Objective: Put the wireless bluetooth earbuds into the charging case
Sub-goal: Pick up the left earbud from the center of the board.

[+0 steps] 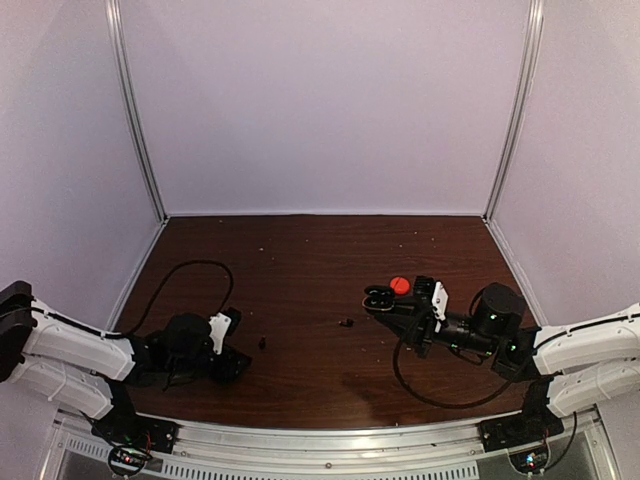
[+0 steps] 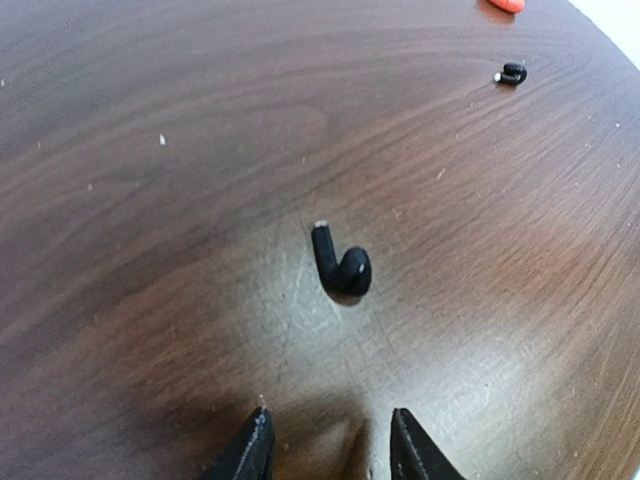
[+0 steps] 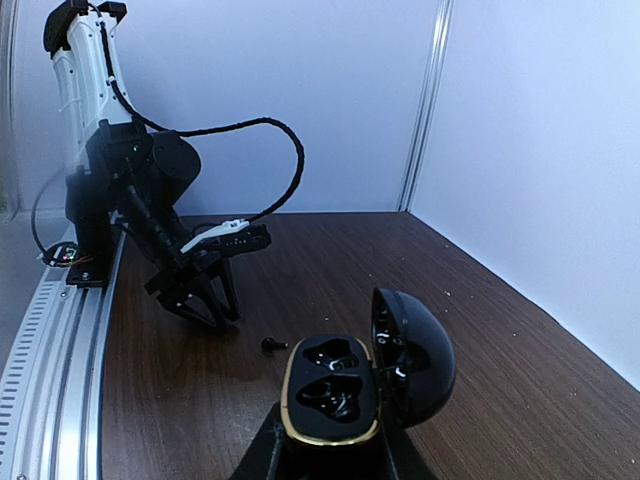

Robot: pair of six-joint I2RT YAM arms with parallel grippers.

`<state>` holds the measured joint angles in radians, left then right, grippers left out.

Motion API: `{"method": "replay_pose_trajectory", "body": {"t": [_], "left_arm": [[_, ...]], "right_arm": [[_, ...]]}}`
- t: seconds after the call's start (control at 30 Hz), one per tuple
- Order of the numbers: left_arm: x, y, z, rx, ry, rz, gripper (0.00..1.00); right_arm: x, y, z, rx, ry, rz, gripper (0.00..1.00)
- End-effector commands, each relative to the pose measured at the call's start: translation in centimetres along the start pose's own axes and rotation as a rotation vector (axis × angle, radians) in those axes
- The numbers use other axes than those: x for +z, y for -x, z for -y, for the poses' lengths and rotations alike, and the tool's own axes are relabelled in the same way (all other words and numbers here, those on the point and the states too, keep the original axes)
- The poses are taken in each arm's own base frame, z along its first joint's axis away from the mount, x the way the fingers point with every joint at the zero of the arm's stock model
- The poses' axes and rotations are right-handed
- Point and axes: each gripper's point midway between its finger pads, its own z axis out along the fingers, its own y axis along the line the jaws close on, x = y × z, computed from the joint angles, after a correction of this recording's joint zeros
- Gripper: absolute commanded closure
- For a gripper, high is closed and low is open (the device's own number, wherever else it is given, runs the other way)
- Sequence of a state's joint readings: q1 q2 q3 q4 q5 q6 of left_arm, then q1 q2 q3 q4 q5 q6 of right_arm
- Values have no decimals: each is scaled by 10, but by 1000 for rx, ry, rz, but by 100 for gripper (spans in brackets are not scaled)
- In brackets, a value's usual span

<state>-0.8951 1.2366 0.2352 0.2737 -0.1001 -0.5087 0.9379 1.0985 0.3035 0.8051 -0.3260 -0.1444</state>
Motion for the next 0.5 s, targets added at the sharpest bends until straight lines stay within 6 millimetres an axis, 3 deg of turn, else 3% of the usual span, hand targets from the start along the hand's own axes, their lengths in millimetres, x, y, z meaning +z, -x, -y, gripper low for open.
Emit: {"method": "replay_pose_trajectory", "body": {"t": [0.0,0.23,0.47], "left_arm": [[0,36,6,79,7,188,59],[19,26,23,166,-33,175,60],[34,18,14,162,18,162,62]], "right_arm": [[-3,10,1,11,2,45,100],[-3,11,3,6,-4,41,100],[-4,11,4,5,-10,36,100]]}}
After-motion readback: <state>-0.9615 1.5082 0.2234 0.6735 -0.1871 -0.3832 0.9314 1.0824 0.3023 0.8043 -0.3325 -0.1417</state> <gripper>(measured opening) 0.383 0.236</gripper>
